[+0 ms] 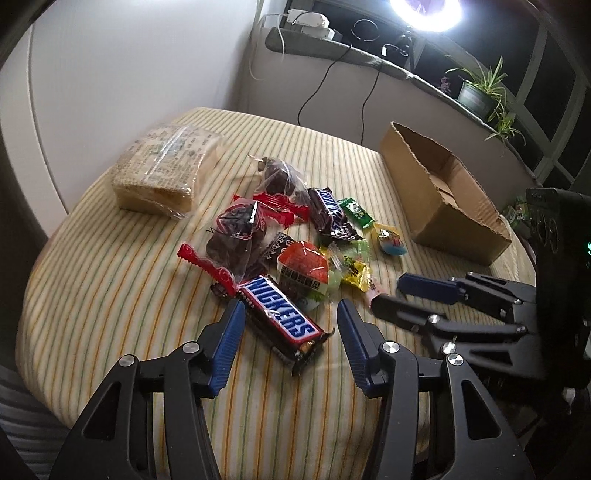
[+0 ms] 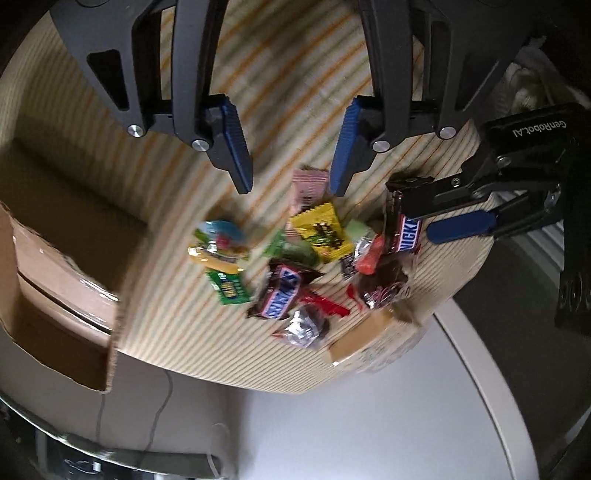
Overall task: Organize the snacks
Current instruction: 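Grasp the Snickers bar with the left tool while the right tool grasps the pink candy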
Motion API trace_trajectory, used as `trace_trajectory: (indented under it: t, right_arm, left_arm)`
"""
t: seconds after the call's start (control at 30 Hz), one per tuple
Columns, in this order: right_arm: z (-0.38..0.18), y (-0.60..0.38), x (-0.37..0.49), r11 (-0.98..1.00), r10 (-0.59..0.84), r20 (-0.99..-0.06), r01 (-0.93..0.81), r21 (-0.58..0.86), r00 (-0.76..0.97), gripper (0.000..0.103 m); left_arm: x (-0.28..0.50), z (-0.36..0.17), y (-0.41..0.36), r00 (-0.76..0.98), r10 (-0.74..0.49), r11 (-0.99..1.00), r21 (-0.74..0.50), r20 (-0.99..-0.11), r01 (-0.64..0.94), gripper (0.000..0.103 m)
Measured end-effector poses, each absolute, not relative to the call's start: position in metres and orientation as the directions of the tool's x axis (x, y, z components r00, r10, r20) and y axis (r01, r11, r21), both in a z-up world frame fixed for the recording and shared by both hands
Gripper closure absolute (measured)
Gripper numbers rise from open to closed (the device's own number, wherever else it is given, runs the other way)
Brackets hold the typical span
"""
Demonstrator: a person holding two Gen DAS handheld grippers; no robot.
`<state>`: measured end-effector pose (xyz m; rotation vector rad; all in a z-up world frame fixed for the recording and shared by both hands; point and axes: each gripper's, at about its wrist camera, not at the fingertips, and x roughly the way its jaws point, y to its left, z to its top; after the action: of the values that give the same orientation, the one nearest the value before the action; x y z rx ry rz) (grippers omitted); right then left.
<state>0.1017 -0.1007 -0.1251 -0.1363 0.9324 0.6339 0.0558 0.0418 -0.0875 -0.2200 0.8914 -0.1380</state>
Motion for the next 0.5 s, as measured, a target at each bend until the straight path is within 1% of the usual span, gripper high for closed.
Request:
trace_trajectory:
  t: [0.1,0.17,0.23,0.4,0.43,0.5]
  right_arm:
    - [-0.128,-0.089,0.102,0.798,0.446,-0.788,-0.587,0.136,0.424,0.057]
    - [-0.131,-0.083,0.105,0.795,0.429,-0.793,-0.597,0.105,0.433,0.059]
    - [-0.132,-0.079,0.107,0.794,0.418,-0.796,-0.601,0.086,0.438,0.062]
    - [-0.134,-0.075,0.113,0.794,0.402,-0.801,-0.604,0.064,0.444,0.075]
    - [-0.134,-0.076,0.114,0.794,0.400,-0.802,-0.605,0.060,0.444,0.077]
    - [-0.134,-0.078,0.114,0.792,0.399,-0.804,-0.608,0.059,0.441,0.080]
  left_arm:
    - [0.060,-0.091,0.042,0.611,-0.203,0.971,-0.239,-0.765,0.023,0.053]
    - [0.063,-0.094,0.042,0.604,-0.197,0.973,-0.232,-0.772,0.021,0.055]
    - [0.064,-0.098,0.041,0.599,-0.191,0.974,-0.224,-0.778,0.019,0.056]
    - [0.065,-0.101,0.039,0.606,-0.177,0.979,-0.202,-0.776,0.027,0.058]
    - [0.064,-0.101,0.040,0.606,-0.178,0.979,-0.201,-0.776,0.030,0.058]
    - [0.063,-0.101,0.041,0.604,-0.177,0.980,-0.197,-0.777,0.034,0.061]
